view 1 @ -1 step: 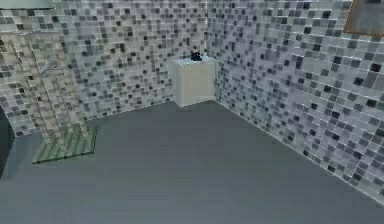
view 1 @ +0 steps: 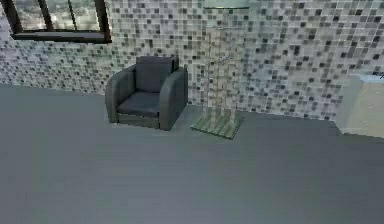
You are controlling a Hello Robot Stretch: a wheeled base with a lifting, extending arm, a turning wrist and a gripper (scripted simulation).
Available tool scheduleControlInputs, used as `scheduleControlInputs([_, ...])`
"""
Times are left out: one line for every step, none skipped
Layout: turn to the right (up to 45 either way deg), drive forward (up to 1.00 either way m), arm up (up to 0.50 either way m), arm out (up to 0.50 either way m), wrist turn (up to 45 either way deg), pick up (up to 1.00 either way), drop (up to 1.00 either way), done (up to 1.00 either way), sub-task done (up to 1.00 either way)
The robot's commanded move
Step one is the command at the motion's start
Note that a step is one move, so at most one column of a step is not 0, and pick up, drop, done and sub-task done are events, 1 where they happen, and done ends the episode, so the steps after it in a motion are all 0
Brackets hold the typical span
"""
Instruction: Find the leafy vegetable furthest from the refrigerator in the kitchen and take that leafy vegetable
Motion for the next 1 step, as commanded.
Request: scheduleControlInputs([-45.0, 0.0, 0.0, 0.0, 0.0, 0.0, 0.0, 0.0, 0.0])
